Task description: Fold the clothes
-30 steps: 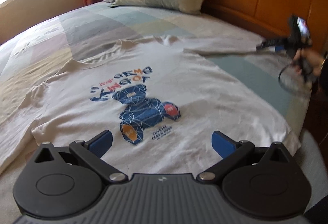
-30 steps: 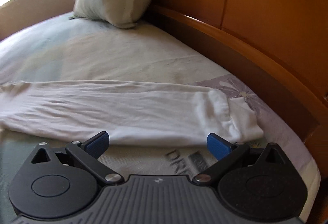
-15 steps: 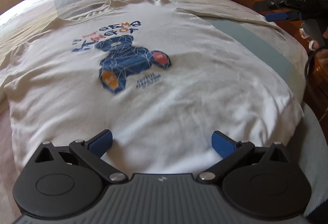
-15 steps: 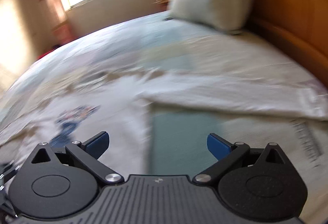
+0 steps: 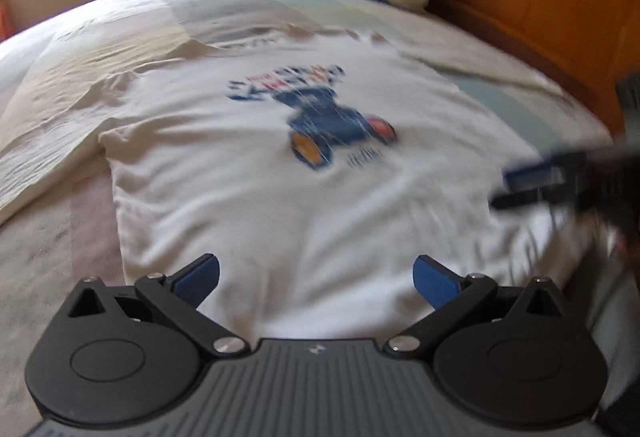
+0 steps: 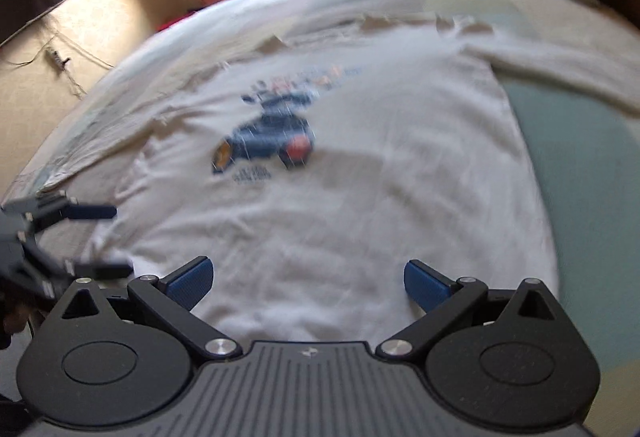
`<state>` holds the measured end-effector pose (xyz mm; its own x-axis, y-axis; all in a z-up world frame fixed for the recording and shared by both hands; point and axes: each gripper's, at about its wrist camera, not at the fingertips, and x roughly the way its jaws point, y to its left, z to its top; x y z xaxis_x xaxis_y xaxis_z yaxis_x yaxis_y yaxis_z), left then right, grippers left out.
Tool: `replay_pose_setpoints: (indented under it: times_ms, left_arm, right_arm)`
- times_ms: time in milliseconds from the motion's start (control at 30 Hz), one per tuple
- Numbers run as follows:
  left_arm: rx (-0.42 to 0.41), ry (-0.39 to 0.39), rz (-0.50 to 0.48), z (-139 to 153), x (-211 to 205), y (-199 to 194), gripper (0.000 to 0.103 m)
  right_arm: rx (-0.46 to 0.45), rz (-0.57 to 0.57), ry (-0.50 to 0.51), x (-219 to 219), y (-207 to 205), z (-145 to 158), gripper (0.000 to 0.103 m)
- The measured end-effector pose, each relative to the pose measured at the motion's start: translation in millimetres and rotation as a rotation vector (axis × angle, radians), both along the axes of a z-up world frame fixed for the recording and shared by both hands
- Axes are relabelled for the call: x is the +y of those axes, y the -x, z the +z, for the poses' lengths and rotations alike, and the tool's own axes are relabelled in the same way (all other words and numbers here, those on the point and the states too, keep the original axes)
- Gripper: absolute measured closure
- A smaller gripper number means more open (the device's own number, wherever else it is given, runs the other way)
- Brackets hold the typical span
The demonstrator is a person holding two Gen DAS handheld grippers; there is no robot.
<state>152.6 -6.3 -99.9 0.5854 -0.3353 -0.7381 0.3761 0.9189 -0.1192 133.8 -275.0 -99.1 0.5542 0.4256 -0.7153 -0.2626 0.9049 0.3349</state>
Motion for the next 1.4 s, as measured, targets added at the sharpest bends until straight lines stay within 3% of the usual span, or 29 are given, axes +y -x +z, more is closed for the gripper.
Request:
replay_pose_setpoints:
  times_ms: [167, 333, 433, 667, 800, 967, 1100, 1400]
  left_arm:
    - [0.032, 0.043, 0.077, -14.4, 10.7, 2.2, 0.001]
    - [0.035, 0.016, 0.086, -14.7, 13.0, 26.2, 0.001]
    - [0.039, 0.016, 0.102, -11.0, 14.1, 19.6, 0.001]
    - [0.079, 0.029, 0.147, -12.4, 11.2, -1.0, 0.001]
    - [0.059, -0.016, 0.144, -15.0, 3.0, 10.2, 0.001]
    - [0.093, 0.014, 0.181, -5.7, 8.7, 13.9, 0.001]
    - [0.078, 0.018, 0.168, 0.5, 9.0, 15.9, 0.001]
    - [0.087, 0.067, 0.134, -9.3, 15.1, 24.4, 0.001]
  right_arm:
    - [-0.019, -0.048, -0.014, -1.7, 9.0, -2.4, 0.0]
    - [-0.047, -0.073, -0.043, -5.3, 16.5, -7.0, 0.0]
    - [-0.036, -0.08, -0.041, -4.0, 13.2, -5.7, 0.0]
    - [-0.052, -0.065, 0.015, 4.0, 16.0, -6.8, 0.0]
    - [-0.046, -0.053, 0.057, 9.9, 14.2, -6.5, 0.0]
    - [-0.039, -0.063, 0.059, 10.3, 12.6, -6.4, 0.0]
    - [-0.036, -0.07, 0.053, 9.7, 12.7, -6.8, 0.0]
    - [-0.038, -0.064, 0.145, 23.4, 12.0, -8.0, 0.0]
